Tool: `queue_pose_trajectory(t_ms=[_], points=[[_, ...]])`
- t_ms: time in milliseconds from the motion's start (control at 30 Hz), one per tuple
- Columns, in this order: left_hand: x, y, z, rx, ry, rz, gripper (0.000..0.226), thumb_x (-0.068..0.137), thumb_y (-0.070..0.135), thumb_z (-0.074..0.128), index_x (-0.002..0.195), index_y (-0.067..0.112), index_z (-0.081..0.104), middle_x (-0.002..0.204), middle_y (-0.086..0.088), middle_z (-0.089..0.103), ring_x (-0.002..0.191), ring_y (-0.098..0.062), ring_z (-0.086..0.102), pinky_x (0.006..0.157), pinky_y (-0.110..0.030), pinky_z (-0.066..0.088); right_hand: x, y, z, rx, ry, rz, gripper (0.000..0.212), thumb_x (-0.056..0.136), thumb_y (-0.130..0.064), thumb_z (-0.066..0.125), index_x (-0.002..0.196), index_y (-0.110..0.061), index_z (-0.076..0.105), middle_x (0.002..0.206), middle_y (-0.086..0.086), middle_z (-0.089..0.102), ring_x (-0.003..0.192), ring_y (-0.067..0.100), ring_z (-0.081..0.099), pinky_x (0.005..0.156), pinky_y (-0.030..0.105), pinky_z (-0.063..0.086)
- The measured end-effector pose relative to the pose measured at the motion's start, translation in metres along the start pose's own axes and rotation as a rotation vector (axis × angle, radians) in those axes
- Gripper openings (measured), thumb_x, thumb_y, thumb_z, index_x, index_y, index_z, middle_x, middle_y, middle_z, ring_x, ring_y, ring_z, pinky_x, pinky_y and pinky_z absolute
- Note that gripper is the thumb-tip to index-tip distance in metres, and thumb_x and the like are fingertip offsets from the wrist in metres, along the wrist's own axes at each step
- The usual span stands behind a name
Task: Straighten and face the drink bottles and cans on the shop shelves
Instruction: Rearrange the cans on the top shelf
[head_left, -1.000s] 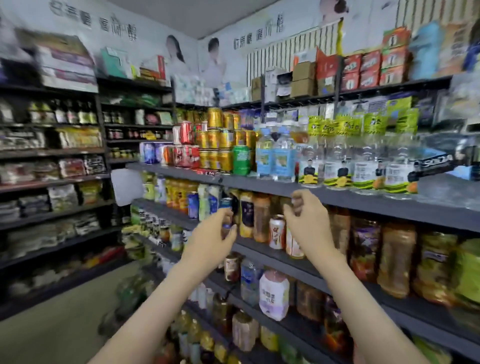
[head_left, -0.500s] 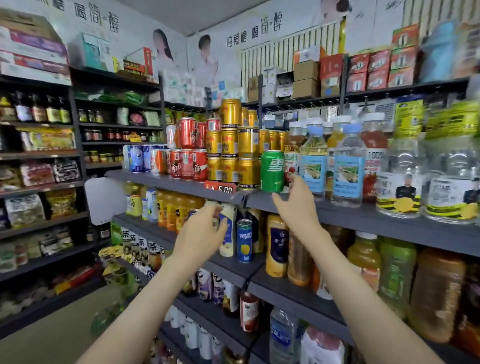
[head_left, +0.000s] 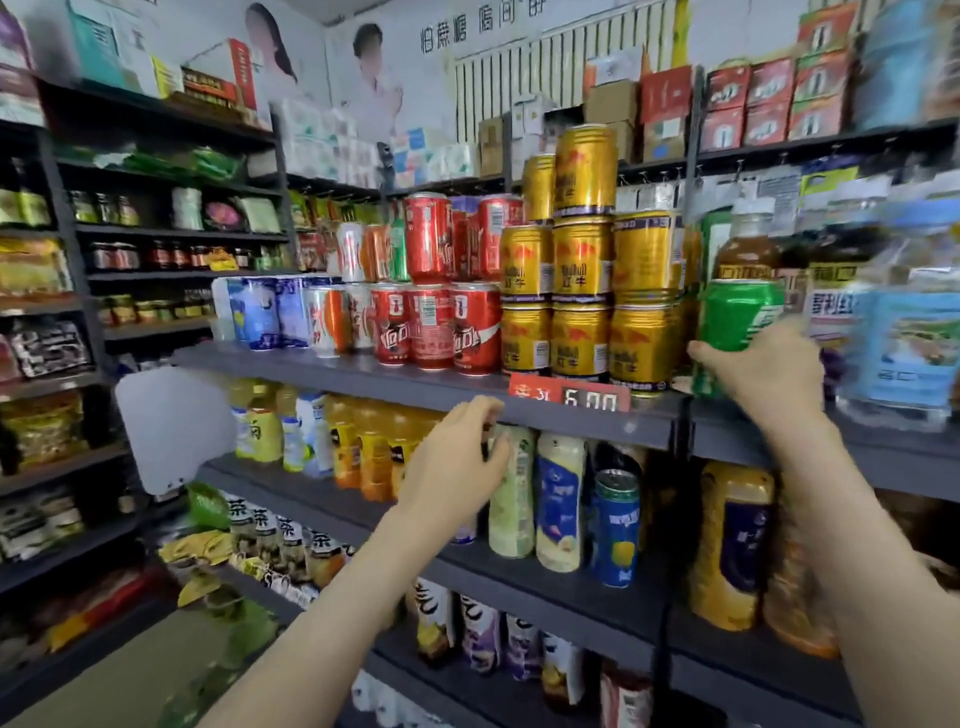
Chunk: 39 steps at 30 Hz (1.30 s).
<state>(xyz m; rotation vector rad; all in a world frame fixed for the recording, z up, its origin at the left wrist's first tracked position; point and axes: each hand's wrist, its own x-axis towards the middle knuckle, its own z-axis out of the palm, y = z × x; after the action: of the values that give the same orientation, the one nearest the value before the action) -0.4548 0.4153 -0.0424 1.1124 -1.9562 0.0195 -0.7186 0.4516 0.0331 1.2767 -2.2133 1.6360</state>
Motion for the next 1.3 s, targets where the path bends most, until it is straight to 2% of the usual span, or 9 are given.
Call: queue_pose_trajectory(t_ms=[133, 233, 367, 433, 567, 800, 1033, 1167, 1300], points=[[0.020, -0.022, -0.016, -0.225, -0.017, 0.083, 0.028, 0.093, 0.028, 0.054, 0.121, 0.022, 0.054, 0.106, 0.011, 0.061, 0.089, -0.003, 0.059, 0.079, -0.026, 0.052, -0.037, -0.023, 0.003, 0.013, 0.177, -0.011, 0.070, 0.076, -0.035, 0.076, 0.121, 0.004, 0.040, 0.121, 0.032, 0.053, 0.110, 0.047, 0.053, 0.086, 0.049, 0.044], [0.023, -0.012, -0.027, -0.547, -0.080, 0.086, 0.024, 0.092, 0.032, 0.057, 0.114, 0.024, 0.058, 0.099, 0.015, 0.063, 0.087, 0.002, 0.060, 0.077, -0.015, 0.050, -0.069, -0.046, 0.008, 0.056, 0.204, -0.181, 0.066, 0.075, -0.032, 0.077, 0.125, -0.007, 0.041, 0.122, 0.019, 0.057, 0.111, 0.037, 0.055, 0.085, 0.040, 0.043], [0.020, 0.000, -0.037, -0.862, -0.140, 0.028, 0.037, 0.083, 0.054, 0.058, 0.111, 0.029, 0.059, 0.095, 0.012, 0.067, 0.091, -0.005, 0.065, 0.085, -0.035, 0.055, -0.097, -0.069, 0.027, 0.093, 0.099, -0.473, 0.068, 0.072, -0.028, 0.080, 0.127, -0.016, 0.044, 0.113, -0.004, 0.056, 0.100, 0.001, 0.046, 0.075, 0.015, 0.033], [0.019, 0.003, -0.045, -0.950, -0.174, -0.011, 0.053, 0.073, 0.063, 0.059, 0.115, 0.030, 0.055, 0.098, 0.009, 0.068, 0.091, -0.009, 0.067, 0.083, -0.041, 0.056, -0.104, -0.073, 0.037, 0.070, 0.010, -0.622, 0.068, 0.071, -0.025, 0.080, 0.128, -0.018, 0.043, 0.112, -0.011, 0.051, 0.101, -0.003, 0.045, 0.075, 0.012, 0.035], [0.020, -0.005, -0.075, -1.160, -0.370, -0.213, 0.071, 0.066, 0.070, 0.064, 0.116, 0.020, 0.058, 0.113, -0.005, 0.067, 0.095, -0.021, 0.069, 0.076, -0.039, 0.058, -0.106, -0.074, 0.050, -0.077, -0.148, -0.927, 0.076, 0.067, -0.010, 0.080, 0.132, -0.015, 0.042, 0.127, 0.002, 0.050, 0.121, 0.019, 0.047, 0.099, 0.032, 0.041], [0.007, -0.067, -0.105, -1.078, -0.397, -0.340, 0.058, 0.068, 0.037, 0.079, 0.117, 0.016, 0.057, 0.106, -0.004, 0.069, 0.090, -0.017, 0.069, 0.075, -0.033, 0.056, -0.128, -0.110, 0.106, -0.201, -0.134, -1.260, 0.067, 0.072, -0.002, 0.074, 0.131, -0.015, 0.046, 0.137, 0.010, 0.050, 0.134, 0.027, 0.036, 0.114, 0.048, 0.024], [0.035, -0.136, -0.120, -1.122, -0.455, -0.339, 0.051, 0.067, 0.023, 0.066, 0.113, 0.004, 0.059, 0.101, -0.010, 0.071, 0.087, -0.020, 0.068, 0.076, -0.036, 0.056, -0.134, -0.160, 0.170, -0.241, -0.031, -1.244, 0.073, 0.074, 0.003, 0.066, 0.139, -0.018, 0.042, 0.142, 0.009, 0.042, 0.127, 0.029, 0.033, 0.112, 0.034, 0.018], [0.071, -0.178, -0.117, -0.922, -0.235, -0.307, 0.076, 0.053, 0.034, 0.081, 0.121, 0.011, 0.053, 0.106, -0.004, 0.069, 0.092, -0.016, 0.067, 0.083, -0.035, 0.055, -0.138, -0.180, 0.206, 0.048, -0.093, -0.911, 0.078, 0.083, 0.003, 0.060, 0.147, -0.026, 0.024, 0.145, -0.004, 0.032, 0.131, 0.012, 0.027, 0.110, 0.011, 0.010], [0.119, -0.218, -0.109, -0.704, 0.001, -0.253, 0.064, 0.064, 0.027, 0.083, 0.111, 0.017, 0.040, 0.108, 0.001, 0.058, 0.097, -0.014, 0.058, 0.080, -0.028, 0.046, -0.141, -0.175, 0.223, 0.050, -0.066, -0.771, 0.062, 0.091, -0.008, 0.057, 0.145, -0.019, 0.030, 0.141, -0.004, 0.037, 0.130, 0.001, 0.024, 0.104, 0.000, 0.008]])
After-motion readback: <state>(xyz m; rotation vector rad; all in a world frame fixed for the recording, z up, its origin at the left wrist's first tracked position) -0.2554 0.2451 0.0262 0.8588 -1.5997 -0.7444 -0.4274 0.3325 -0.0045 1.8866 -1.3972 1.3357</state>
